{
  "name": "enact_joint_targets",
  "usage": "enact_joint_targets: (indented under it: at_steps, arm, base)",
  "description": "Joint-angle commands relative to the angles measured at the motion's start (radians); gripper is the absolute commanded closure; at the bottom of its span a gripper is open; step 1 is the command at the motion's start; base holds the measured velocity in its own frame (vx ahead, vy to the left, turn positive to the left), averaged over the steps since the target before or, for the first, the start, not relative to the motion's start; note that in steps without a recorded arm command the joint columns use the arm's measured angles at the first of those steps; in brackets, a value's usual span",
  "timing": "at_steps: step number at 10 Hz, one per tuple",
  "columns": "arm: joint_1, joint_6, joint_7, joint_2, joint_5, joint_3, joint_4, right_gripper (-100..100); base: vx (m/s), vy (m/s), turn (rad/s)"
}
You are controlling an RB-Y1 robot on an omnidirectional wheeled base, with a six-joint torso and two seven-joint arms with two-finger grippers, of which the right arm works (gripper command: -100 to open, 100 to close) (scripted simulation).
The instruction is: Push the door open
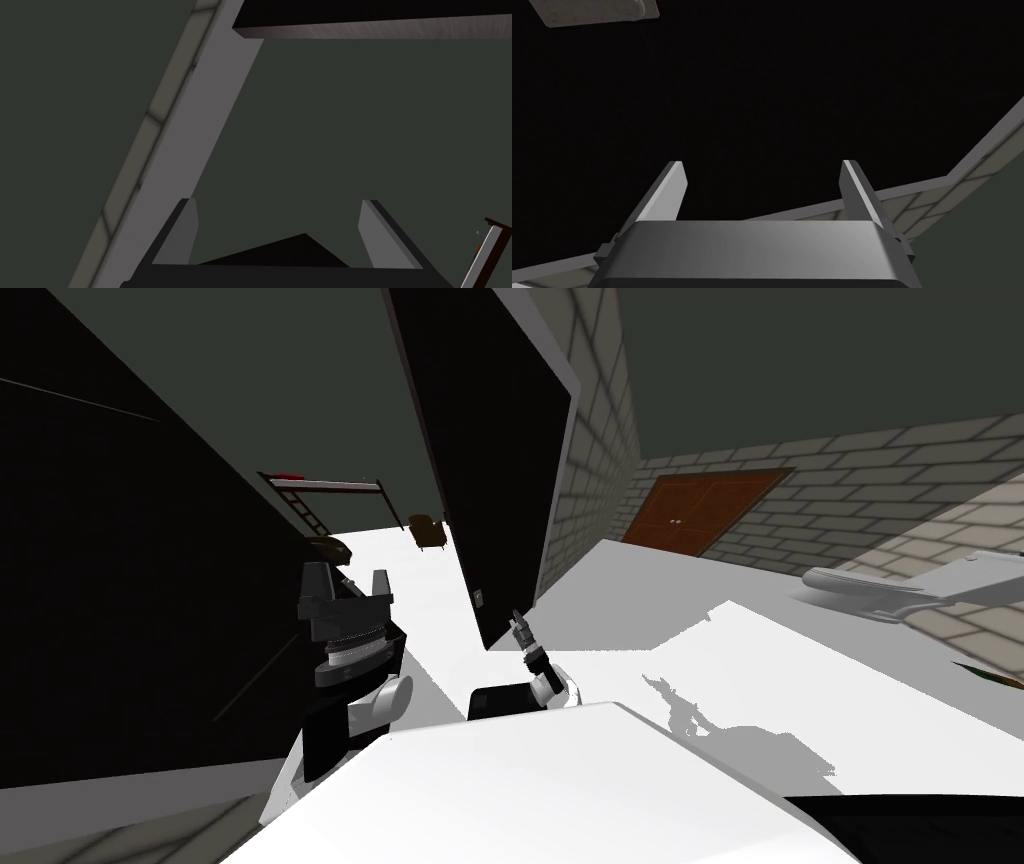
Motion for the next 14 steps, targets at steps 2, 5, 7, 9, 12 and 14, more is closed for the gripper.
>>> enact_joint_targets:
  at_steps: [2, 5, 7, 9, 12, 14]
  arm:
    - [-0.019, -0.013, -0.005, -0.004, -0.001, 0.036, 0.054, -100]
    - [-0.048, -0.027, -0.011, -0.007, -0.003, 0.075, 0.122, -100]
    - [-0.057, -0.031, -0.013, -0.007, -0.004, 0.087, 0.142, -100]
    - [-0.074, -0.039, -0.016, -0.008, -0.005, 0.11, 0.183, -100]
    - [-0.106, -0.055, -0.023, -0.01, -0.007, 0.154, 0.259, -100]
    - [-0.121, -0.062, -0.026, -0.01, -0.008, 0.174, 0.294, -100]
  base:
    - [0.107, 0.03, -0.012]
    - [0.099, 0.011, -0.012]
    - [0.073, 0.021, -0.007]
    - [0.061, 0.022, -0.009]
    - [0.1, 0.027, -0.012]
    - [0.117, 0.012, -0.01]
